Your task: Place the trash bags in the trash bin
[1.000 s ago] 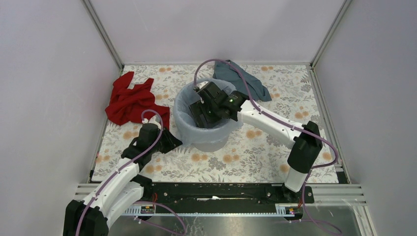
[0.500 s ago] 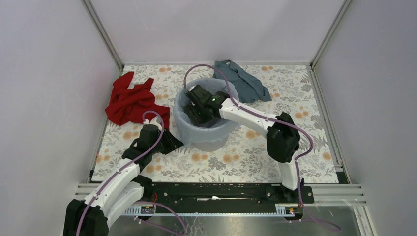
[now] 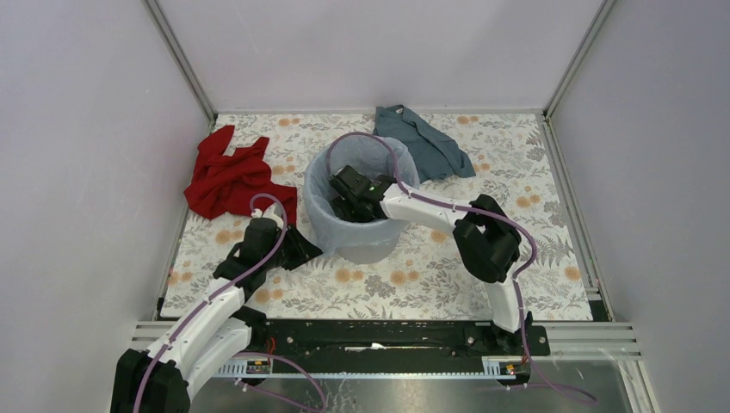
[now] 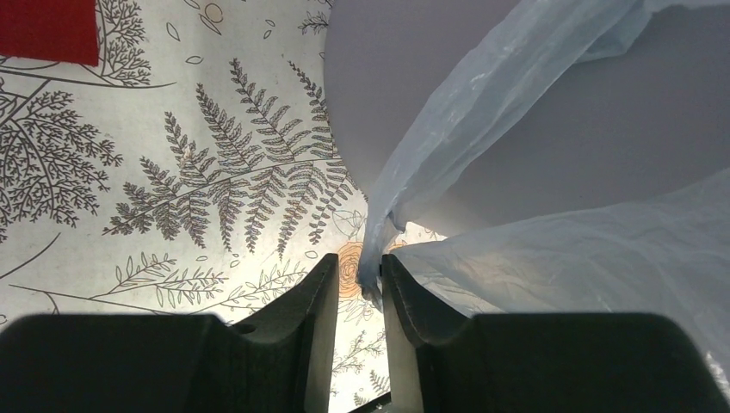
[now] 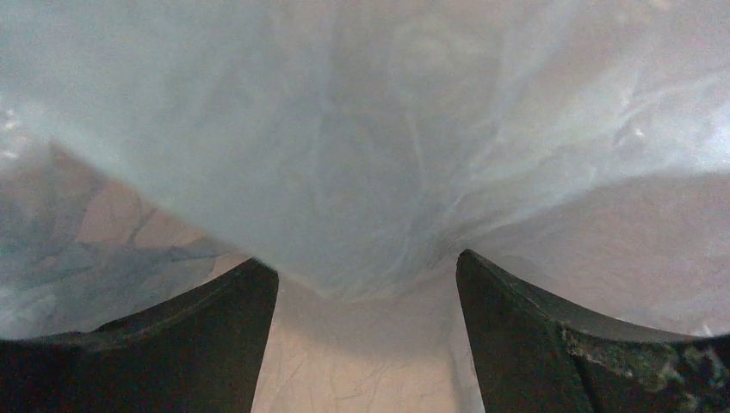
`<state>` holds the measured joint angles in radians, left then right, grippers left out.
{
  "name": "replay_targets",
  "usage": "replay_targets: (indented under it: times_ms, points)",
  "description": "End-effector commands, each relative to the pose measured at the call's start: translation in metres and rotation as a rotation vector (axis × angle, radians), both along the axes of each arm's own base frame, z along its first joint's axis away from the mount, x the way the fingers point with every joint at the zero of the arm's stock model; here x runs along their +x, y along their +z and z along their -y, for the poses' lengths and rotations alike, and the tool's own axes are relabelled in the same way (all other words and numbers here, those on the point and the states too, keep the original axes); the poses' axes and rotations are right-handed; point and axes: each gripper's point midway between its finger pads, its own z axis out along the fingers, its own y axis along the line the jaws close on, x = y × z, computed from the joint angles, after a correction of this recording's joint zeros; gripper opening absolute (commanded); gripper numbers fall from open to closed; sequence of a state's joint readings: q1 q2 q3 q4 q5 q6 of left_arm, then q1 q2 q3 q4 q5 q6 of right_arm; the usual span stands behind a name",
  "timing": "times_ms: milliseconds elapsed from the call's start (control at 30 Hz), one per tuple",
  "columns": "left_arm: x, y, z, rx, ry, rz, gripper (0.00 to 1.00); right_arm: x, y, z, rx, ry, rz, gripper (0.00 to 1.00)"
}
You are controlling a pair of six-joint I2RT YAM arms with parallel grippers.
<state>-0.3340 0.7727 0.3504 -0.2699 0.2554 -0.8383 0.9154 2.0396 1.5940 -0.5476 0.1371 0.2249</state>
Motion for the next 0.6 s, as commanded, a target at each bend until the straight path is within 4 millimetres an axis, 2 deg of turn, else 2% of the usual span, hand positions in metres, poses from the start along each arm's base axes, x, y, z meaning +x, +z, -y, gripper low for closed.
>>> replay_targets:
  times_ms: [0,200,400,500,567]
  points:
    - [0.006,0.01,0.001,-0.004,-0.006,0.048,0.3,0.005,0.048,-0.005,0.071,-0.013,0.05,0.84]
    - [0.007,0.01,-0.004,0.014,0.026,0.046,0.4,-0.002,0.124,0.0,0.201,-0.017,0.135,0.96]
    - [0.008,0.018,-0.01,0.033,0.053,0.046,0.67,-0.002,0.176,0.014,0.246,-0.04,0.218,1.0]
    - [0.007,0.031,-0.013,0.032,0.075,0.053,0.76,-0.002,0.207,0.018,0.281,-0.024,0.272,1.0]
    - [0.007,0.044,-0.016,0.03,0.096,0.071,0.81,0.001,0.221,0.024,0.277,-0.019,0.32,1.0]
